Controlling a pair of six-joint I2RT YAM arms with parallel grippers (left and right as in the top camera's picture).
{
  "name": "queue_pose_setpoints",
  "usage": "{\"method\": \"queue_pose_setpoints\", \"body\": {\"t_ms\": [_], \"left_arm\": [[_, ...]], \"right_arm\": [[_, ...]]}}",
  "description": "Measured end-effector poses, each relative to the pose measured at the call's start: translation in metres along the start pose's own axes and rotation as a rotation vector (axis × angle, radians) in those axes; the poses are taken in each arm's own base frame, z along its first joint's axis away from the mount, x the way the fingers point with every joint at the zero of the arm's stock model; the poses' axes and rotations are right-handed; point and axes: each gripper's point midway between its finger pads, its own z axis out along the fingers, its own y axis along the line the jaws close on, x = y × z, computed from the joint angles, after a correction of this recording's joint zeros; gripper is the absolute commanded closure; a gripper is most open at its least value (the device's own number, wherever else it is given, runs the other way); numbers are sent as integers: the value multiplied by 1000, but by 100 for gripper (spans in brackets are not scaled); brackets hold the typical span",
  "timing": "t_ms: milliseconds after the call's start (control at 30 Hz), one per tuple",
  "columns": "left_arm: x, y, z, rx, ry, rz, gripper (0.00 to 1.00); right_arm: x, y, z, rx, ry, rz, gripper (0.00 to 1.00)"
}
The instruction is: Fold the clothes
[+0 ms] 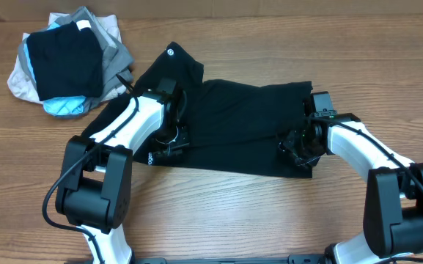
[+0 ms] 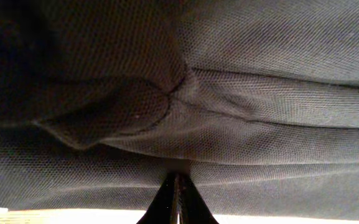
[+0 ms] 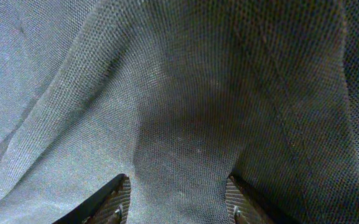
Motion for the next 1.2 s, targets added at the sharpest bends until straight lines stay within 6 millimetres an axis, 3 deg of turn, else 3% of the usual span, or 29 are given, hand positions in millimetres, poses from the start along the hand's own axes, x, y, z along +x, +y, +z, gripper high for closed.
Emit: {"method": "queue_pose_setpoints", "body": {"t_ms": [267,800,933,1200], "left_arm": [[-23,-9,-1,32,-94,14,94],[-54,10,-1,40,-168,-44,92],[-70,11,-4,51,-221,-44,88],[-87,19,-19,3,-264,-18,67]], "right_arm": [[0,0,0,1,1,3,46],[1,-1,0,2,2,3,47],[1,-3,0,13,2,4,51],[1,-11,0,55,-4,9,71]]}}
